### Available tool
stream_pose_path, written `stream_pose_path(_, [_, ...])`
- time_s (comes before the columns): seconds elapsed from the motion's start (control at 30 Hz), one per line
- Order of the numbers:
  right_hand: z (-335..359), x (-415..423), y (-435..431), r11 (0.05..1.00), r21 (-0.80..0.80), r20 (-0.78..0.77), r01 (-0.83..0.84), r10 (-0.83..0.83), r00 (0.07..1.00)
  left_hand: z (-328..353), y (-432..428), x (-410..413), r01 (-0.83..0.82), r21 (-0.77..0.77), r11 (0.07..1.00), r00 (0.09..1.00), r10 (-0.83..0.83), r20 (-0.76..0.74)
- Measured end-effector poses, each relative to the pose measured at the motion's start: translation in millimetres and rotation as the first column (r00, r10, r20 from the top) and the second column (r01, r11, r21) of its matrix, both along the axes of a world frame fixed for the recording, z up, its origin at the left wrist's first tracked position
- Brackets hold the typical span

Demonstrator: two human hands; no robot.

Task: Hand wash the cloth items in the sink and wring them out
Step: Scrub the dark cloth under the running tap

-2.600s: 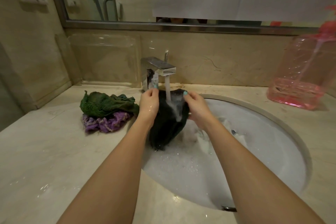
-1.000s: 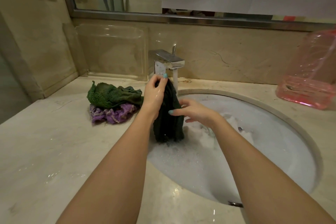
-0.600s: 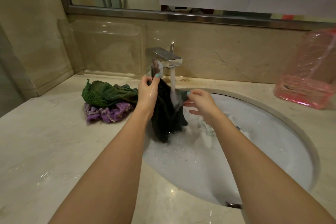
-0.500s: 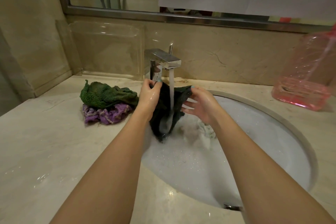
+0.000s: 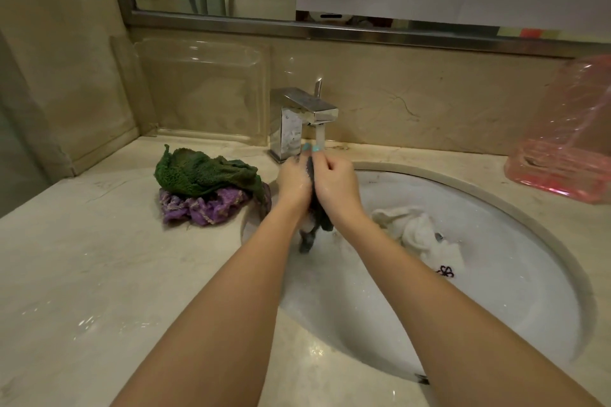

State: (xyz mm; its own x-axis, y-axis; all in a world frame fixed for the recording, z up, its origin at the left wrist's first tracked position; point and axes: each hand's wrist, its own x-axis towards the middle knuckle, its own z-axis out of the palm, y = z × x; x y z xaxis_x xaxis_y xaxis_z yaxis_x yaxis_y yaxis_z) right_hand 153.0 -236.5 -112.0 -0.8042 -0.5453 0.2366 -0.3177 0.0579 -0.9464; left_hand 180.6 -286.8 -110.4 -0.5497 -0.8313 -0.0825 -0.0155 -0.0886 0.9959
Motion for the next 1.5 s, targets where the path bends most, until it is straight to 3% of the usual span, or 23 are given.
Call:
stream_pose_path(0.13, [-3, -29, 3, 0.973, 0.019, 0.216, 0.228, -0.227, 0.950, 4, 27, 0, 0.077, -0.002, 0.997, 0.997, -0.077, -0.014])
stream_pose_path(0.2, [-11, -44, 9, 0.977, 0.040, 0.309, 0.209, -0.211, 0.927, 8, 42, 0, 0.196, -0.101, 0.975, 0.980, -0.192, 0.046])
stream_pose_path(0.27, [-13, -39, 7, 0.979, -0.011, 0.371, 0.201, -0.183, 0.910, 10, 39, -2, 0.141, -0.153, 0.978, 0.989, -0.132, 0.068])
stream_pose_path(0.37, [-2, -10, 0, 0.991, -0.038, 0.184, 0.127, -0.118, 0.976, 7, 11, 1, -0.008, -0.087, 0.996, 1.000, 0.009, 0.009])
stream_pose_path(0.43, [1, 2, -2, 0.998, 0.005, 0.045, 0.061, -0.061, 0.997, 4, 3, 7, -0.010, -0.054, 0.998, 1.000, 0.010, 0.002])
stream_pose_path(0.5, [2, -8, -2, 0.991, 0.018, 0.028, 0.132, -0.133, 0.991, 4, 8, 8, 0.045, -0.004, 0.999, 0.999, -0.045, -0.001])
stream_pose_path(0.6, [-1, -36, 7, 0.974, 0.025, 0.141, 0.224, -0.225, 0.964, 10, 29, 1, 0.163, 0.022, 0.986, 0.986, -0.162, -0.049])
stream_pose_path(0.73, [2, -51, 18, 0.993, -0.010, 0.314, 0.115, -0.106, 0.943, 5, 32, -3, 0.203, -0.027, 0.979, 0.979, -0.204, -0.022])
stream_pose_path(0.87, [9, -52, 22, 1.000, -0.012, 0.270, 0.011, -0.008, 0.963, -1, 11, 7, 0.315, -0.028, 0.949, 0.943, -0.310, 0.121])
stream_pose_path(1.0, [15, -59, 30, 0.990, -0.121, 0.384, -0.074, 0.115, 0.916, 0, 2, 15, 0.427, 0.049, 0.903, 0.893, -0.430, 0.135])
stream_pose_path(1.1, [8, -70, 42, 0.948, -0.115, 0.441, -0.295, 0.315, 0.840, 0, -5, 16, 0.330, 0.127, 0.935, 0.944, -0.323, -0.071])
stream_pose_path(1.23, [1, -70, 45, 0.842, 0.121, 0.456, -0.526, 0.423, 0.783, 4, -14, 13, 0.227, 0.331, 0.916, 0.911, -0.080, -0.405])
stream_pose_path(1.5, [-17, -51, 36, 0.827, 0.231, 0.463, -0.513, 0.370, 0.805, 7, -16, 11, 0.134, 0.403, 0.905, 0.891, 0.068, -0.449])
